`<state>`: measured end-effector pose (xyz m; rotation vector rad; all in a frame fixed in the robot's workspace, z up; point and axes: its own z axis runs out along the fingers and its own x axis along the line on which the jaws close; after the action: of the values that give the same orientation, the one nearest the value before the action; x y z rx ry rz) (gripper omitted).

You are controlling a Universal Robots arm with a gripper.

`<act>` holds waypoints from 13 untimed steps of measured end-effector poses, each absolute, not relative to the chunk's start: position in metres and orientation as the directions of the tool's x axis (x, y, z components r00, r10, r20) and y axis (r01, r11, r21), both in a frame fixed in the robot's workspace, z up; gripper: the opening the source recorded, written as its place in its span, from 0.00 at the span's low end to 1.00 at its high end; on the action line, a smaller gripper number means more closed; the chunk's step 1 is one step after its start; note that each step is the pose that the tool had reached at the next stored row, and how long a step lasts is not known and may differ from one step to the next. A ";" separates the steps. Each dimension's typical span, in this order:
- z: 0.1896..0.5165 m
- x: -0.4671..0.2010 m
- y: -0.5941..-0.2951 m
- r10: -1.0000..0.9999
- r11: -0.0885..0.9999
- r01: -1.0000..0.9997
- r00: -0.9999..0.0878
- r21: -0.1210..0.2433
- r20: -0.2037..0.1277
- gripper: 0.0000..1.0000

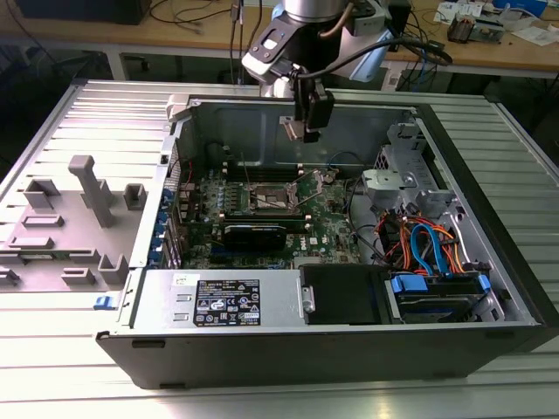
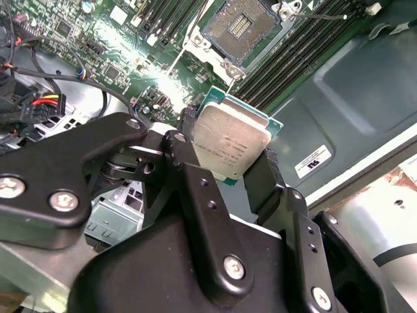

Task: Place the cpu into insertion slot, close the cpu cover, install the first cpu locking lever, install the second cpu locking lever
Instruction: 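Place the cpu into insertion slot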

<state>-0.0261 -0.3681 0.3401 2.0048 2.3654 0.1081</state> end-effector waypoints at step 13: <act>0.337 -0.034 -0.368 0.994 0.106 0.991 -0.108 0.078 0.016 0.54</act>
<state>-0.0339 -0.3681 0.3373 2.0709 2.3057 0.1063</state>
